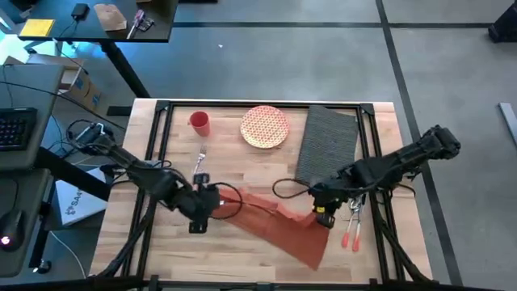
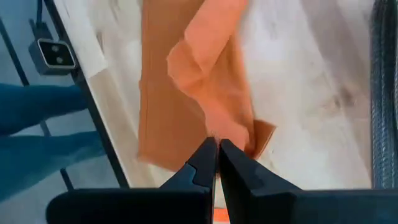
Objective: Set table place
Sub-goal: Fold the orange table napkin
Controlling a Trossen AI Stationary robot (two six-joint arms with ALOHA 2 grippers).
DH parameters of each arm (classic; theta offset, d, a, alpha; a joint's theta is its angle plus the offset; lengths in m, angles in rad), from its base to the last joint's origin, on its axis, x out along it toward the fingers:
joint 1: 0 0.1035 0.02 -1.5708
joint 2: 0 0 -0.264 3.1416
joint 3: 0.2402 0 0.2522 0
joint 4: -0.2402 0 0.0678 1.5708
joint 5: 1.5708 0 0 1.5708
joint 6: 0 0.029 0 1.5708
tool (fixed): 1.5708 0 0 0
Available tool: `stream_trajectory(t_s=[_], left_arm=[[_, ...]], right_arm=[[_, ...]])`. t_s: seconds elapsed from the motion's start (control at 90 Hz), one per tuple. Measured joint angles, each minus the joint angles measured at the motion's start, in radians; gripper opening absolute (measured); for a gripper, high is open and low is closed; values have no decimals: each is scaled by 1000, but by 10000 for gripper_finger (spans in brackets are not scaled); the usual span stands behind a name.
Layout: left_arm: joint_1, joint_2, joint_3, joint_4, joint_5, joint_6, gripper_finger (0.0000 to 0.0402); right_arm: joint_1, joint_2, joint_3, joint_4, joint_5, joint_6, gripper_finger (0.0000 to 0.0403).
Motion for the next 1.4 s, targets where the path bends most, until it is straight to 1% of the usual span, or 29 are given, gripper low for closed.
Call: stream_trajectory(t_s=[0.156,0.289,0.389,0.511,0.6,0.678,0.756,0.844,0.889,0.989,1.067,1.133,1.211,1.244,1.278,1.3,1.333,1.367,1.4], left_arm=[[78,33,-68,44,-3,84,123],[114,64,-110,74,0,211,168],[130,98,-125,101,-11,295,189],[146,149,-125,105,-71,310,196],[158,196,-125,108,-72,323,184],[165,230,-125,107,-74,309,157],[169,252,-115,104,-73,293,110],[168,255,-76,81,-68,279,34],[162,243,-50,56,-70,261,15],[133,195,34,-57,-84,202,4],[102,138,112,-168,-45,174,1],[76,78,183,-237,70,167,0],[62,6,265,-277,264,113,0],[61,-26,297,-274,332,70,0],[61,-62,324,-262,365,25,0],[61,-84,338,-251,367,-5,0],[62,-116,354,-236,338,-48,0],[66,-149,360,-227,278,-85,0],[74,-176,361,-227,205,-114,0]], right_arm=[[-20,0,0,0,-8,-1,0],[-20,0,0,0,-10,-1,0],[-20,0,0,1,-10,5,0],[-20,0,0,3,-10,24,0],[-20,0,0,4,-9,34,0],[-19,0,0,4,-10,36,0],[-20,0,0,4,-9,43,0],[-17,0,1,4,-9,50,0],[-12,0,7,3,-9,60,0],[15,0,39,3,-13,70,0],[46,0,80,3,-65,85,0],[65,0,128,3,-175,108,0],[80,0,198,7,-337,147,0],[83,0,234,8,-383,159,0],[86,-1,269,8,-404,156,0],[87,-4,290,5,-405,142,0],[84,-8,321,-11,-383,116,0],[74,-15,347,-50,-335,85,0],[56,-20,365,-110,-259,57,0]])
